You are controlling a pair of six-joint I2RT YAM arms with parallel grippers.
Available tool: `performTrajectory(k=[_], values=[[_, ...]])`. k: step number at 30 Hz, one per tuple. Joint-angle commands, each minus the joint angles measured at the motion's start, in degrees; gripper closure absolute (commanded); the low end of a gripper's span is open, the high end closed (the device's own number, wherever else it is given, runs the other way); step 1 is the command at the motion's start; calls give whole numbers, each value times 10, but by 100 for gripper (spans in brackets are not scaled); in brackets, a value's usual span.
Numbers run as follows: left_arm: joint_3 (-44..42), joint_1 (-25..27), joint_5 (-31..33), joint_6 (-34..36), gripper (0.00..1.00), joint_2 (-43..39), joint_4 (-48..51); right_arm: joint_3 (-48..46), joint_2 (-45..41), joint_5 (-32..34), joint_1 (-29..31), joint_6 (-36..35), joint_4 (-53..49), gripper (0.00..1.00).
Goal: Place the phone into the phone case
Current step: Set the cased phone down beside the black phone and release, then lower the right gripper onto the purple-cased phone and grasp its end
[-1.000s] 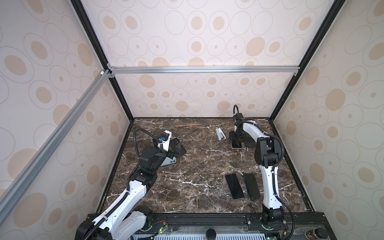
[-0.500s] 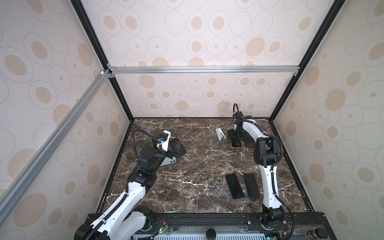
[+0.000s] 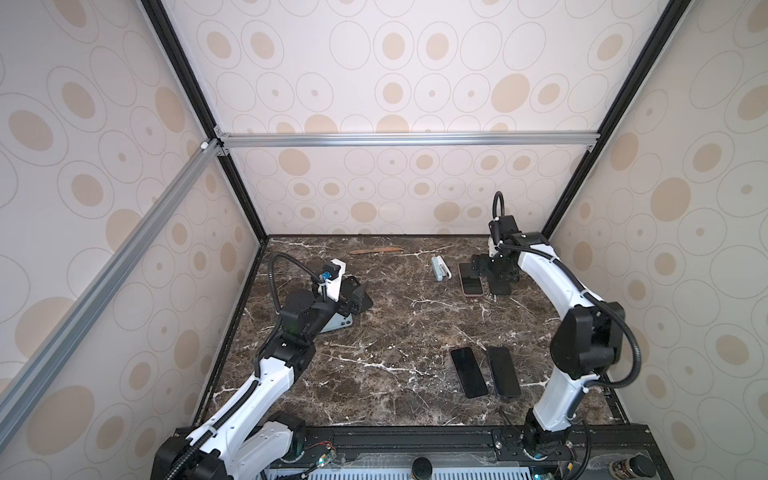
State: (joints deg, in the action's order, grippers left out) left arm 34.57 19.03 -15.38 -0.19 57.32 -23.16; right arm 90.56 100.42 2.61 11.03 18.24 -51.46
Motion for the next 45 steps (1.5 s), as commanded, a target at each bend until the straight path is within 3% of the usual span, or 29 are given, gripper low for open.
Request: performTrajectory(k=[1, 7, 11, 21, 30, 40, 45], values=[[23, 3, -62, -20, 10, 14, -12, -94, -72, 6, 53, 45, 15, 5], [35, 51, -83, 0, 10, 42, 15, -220, -177, 56, 173, 102, -4, 6], [39, 107, -67, 32, 10, 60, 47, -319, -227, 42, 225, 153, 7, 6], [49, 145, -91, 46, 10, 107, 59, -481, -252, -10, 266, 197, 61, 1], [57, 146, -69, 50, 10, 121, 67, -509, -197, -25, 271, 183, 104, 1], [63, 146, -13, 45, 10, 116, 84, -511, -152, -17, 273, 164, 127, 19], [66, 146, 1, 35, 10, 115, 85, -509, -151, -7, 276, 161, 131, 36]])
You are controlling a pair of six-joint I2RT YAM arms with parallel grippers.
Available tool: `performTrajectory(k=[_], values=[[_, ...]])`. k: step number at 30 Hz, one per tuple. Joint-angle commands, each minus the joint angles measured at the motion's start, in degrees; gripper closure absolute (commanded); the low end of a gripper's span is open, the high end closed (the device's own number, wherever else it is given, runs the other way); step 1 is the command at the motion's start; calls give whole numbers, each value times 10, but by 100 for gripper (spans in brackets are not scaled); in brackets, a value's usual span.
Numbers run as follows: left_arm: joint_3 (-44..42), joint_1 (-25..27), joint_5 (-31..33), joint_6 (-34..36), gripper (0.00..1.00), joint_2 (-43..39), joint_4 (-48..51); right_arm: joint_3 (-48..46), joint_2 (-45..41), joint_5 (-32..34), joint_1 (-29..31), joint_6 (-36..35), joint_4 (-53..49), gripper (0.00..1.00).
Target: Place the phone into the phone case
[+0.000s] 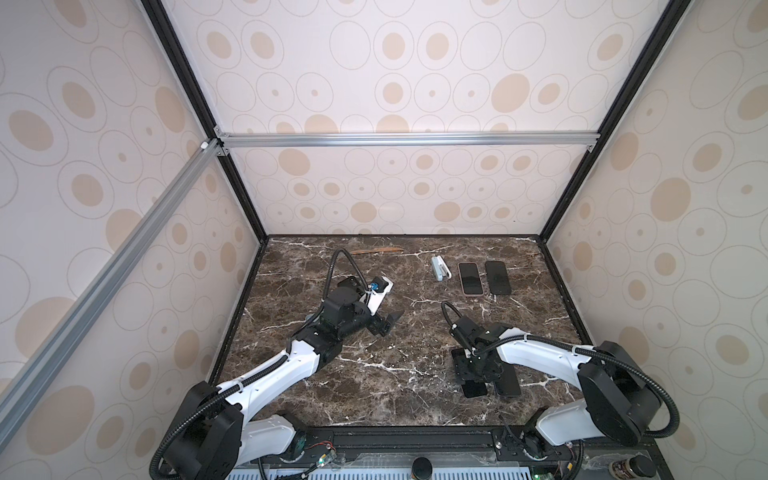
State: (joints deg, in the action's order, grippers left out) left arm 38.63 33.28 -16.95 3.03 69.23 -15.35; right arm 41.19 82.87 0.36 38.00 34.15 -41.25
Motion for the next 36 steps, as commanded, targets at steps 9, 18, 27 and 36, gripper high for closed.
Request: performTrajectory(k=[9, 18, 27, 36], values=[[62, 0, 29, -45, 9, 19, 43, 7, -26, 38, 30, -57, 54, 45], [175, -10, -61, -166, 10, 64, 137, 63, -80, 78, 55, -148, 81, 47], [353, -10, -203, -255, 17, 180, 341, 124, -146, 52, 59, -266, 169, 47], [374, -9, -291, -288, 36, 202, 352, 157, -154, 19, 59, -318, 194, 47]])
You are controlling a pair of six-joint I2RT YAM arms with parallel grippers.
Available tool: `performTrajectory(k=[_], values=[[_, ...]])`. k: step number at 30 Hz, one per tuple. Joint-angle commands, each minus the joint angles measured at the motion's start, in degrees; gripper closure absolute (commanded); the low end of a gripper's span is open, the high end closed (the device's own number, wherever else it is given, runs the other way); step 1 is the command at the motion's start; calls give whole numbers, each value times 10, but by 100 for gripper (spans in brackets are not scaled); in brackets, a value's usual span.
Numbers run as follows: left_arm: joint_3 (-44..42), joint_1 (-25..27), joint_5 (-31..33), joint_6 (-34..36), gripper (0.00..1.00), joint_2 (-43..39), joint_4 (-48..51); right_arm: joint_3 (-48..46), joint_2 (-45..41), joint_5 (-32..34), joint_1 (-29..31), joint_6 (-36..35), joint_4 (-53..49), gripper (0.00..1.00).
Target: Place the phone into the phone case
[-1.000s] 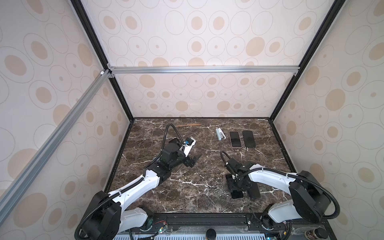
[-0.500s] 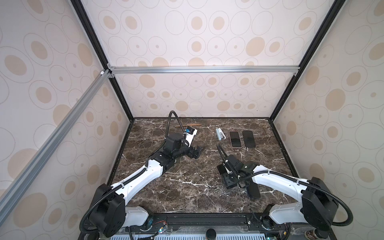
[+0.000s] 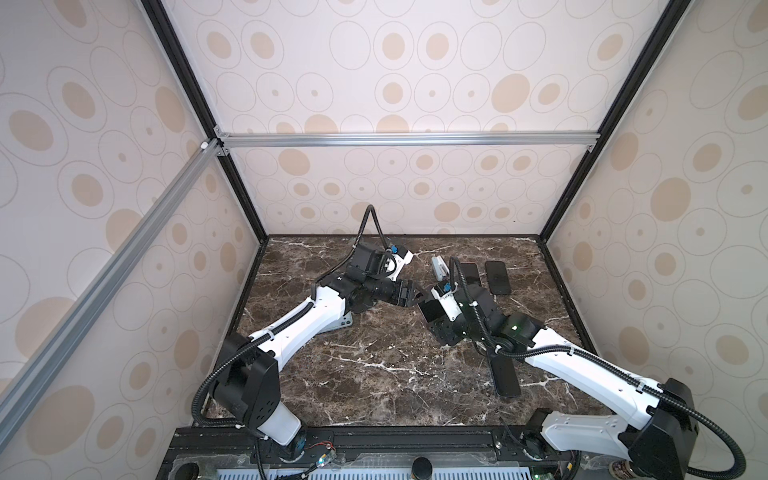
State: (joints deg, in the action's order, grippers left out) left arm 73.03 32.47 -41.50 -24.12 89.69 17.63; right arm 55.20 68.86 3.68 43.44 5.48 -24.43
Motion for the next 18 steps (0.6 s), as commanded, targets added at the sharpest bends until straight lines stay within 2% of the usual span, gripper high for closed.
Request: performTrajectory(k=[1, 8, 10, 11, 12, 13, 14, 16, 18], values=[[29, -1, -54, -17, 41, -1, 22, 16, -16, -17, 4, -33, 29, 47], [26, 1, -63, -25, 83, 4, 30, 4, -27, -28, 4, -44, 41, 46], [26, 2, -64, -29, 90, 2, 26, 4, -29, -30, 4, -44, 40, 45], [26, 3, -63, -33, 99, 1, 21, 4, -32, -30, 4, -43, 41, 45], [26, 2, -62, -36, 100, -1, 18, 5, -33, -30, 4, -44, 42, 44], [27, 3, -61, -41, 100, -4, 11, 7, -36, -32, 4, -45, 44, 41], [27, 2, -61, -47, 100, -9, 0, 9, -40, -32, 4, -45, 46, 34], [26, 2, -53, -60, 100, -24, -29, 17, -47, -26, 4, -36, 49, 12], [22, -2, -32, -77, 100, -48, -68, 36, -55, -21, 3, -25, 51, 0]])
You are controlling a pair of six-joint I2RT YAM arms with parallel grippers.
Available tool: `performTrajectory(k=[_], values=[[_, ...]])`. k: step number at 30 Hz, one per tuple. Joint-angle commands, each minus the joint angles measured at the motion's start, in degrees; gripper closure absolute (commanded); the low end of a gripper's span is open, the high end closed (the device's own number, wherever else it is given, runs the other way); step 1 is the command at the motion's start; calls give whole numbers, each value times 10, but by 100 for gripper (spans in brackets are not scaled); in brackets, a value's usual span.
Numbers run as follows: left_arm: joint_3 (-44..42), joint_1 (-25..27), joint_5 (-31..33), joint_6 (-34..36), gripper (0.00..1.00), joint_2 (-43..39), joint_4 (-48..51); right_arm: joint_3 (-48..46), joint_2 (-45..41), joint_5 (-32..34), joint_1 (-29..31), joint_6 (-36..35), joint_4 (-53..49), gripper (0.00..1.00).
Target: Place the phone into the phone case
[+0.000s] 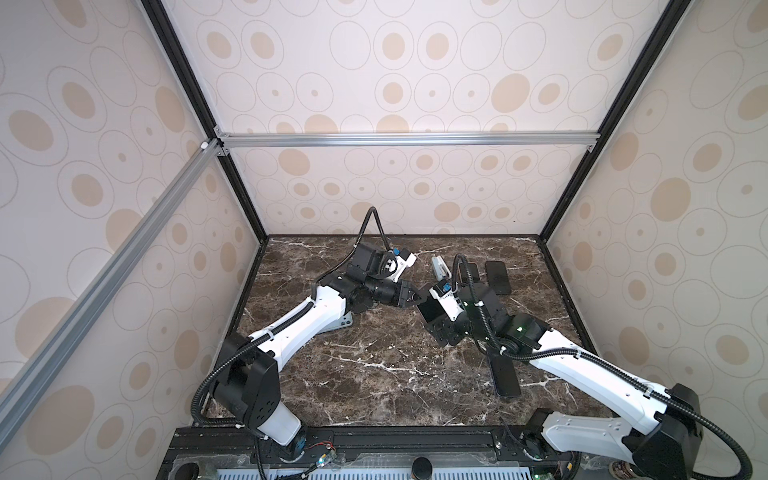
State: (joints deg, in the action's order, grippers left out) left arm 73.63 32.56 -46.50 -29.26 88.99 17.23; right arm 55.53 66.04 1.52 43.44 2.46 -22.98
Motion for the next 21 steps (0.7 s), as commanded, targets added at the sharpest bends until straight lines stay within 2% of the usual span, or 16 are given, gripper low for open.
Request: performTrajectory(k=[1, 7, 10, 13, 16, 21], values=[[13, -7, 26, -37, 100, -52, -87, 44, -30, 2, 3, 13, 36, 0], [-29, -52, 58, -112, 100, -133, -255, 110, -55, -40, -7, 37, 63, 0], [-65, -64, 77, -139, 100, -176, -375, 130, -61, -127, -57, 87, 93, 0], [-114, -70, 108, -180, 100, -216, -501, 128, -59, -253, -139, 183, 159, 12], [-138, -73, 113, -219, 100, -230, -595, 124, -42, -367, -205, 275, 260, 22], [-136, -73, 92, -267, 100, -216, -676, 148, 4, -482, -227, 349, 387, 27]])
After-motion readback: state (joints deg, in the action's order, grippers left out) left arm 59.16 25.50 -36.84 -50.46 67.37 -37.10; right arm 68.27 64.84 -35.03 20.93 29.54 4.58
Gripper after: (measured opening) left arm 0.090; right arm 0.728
